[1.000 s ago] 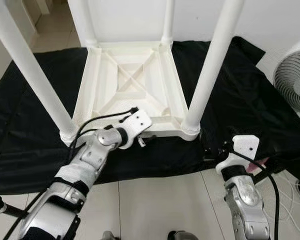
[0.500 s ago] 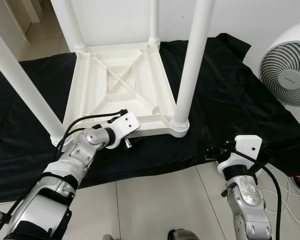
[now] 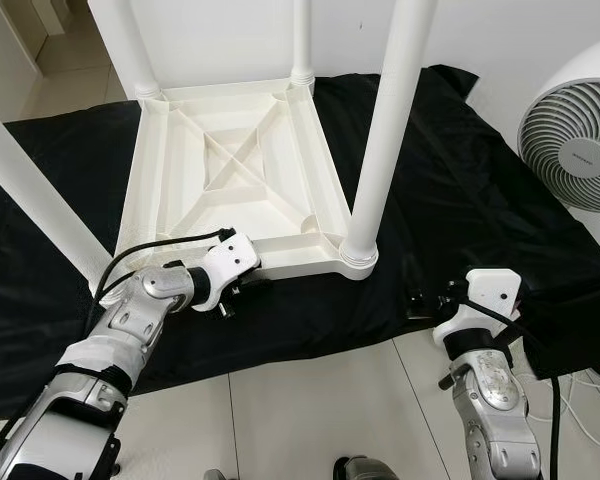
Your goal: Building children table
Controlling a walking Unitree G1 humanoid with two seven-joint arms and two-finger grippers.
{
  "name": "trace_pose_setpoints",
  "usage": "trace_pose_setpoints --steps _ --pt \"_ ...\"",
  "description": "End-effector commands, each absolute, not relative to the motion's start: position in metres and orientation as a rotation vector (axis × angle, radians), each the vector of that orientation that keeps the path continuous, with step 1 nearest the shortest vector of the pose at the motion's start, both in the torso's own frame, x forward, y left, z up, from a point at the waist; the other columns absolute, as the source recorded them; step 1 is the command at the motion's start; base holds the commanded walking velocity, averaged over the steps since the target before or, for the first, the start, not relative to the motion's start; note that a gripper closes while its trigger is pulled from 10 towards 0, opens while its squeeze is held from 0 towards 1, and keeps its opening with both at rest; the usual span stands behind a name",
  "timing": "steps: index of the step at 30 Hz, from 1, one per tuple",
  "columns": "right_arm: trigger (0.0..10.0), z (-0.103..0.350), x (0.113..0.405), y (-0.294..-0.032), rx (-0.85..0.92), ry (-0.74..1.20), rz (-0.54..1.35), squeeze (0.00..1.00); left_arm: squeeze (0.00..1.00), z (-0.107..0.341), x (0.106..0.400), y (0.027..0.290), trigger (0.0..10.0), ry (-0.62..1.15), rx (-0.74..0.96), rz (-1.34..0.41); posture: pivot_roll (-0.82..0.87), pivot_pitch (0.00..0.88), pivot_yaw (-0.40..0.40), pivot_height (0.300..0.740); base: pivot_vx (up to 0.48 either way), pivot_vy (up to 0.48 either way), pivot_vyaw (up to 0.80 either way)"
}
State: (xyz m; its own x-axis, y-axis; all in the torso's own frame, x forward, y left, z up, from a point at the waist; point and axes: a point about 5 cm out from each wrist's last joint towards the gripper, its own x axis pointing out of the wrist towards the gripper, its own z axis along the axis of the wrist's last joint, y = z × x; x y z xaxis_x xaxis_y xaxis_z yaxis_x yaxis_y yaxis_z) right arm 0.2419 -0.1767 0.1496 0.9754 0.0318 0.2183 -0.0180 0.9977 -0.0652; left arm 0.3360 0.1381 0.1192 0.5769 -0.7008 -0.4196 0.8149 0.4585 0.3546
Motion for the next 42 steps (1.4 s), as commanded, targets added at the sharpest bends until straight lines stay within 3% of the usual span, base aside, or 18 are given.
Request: trace_pose_setpoints --steps 1,8,24,42 --pt "10.0 0.145 0.242 -0.177 -0.07 -0.195 0.036 0.0 0.0 0.101 0.331 0.177 0.0 0.36 0.524 -0.809 -0.16 0.107 0.076 0.74 0.0 0.0 0.0" --pt "10.0 0.142 0.243 -0.174 -0.072 -0.183 0.052 0.0 0.0 0.098 0.318 0.195 0.0 0.394 0.517 -0.816 -0.15 0.107 0.075 0.74 0.0 0.0 0.0" --pt "10.0 0.138 0.244 -0.171 -0.088 -0.169 0.094 0.0 0.0 0.092 0.285 0.205 0.0 0.432 0.432 -0.822 -0.15 0.114 0.076 0.74 0.0 0.0 0.0" --pt "10.0 0.14 0.249 -0.168 -0.089 -0.168 0.123 0.0 0.0 0.098 0.306 0.208 0.0 0.363 0.382 -0.594 -0.15 0.116 0.058 0.74 0.0 0.0 0.0"
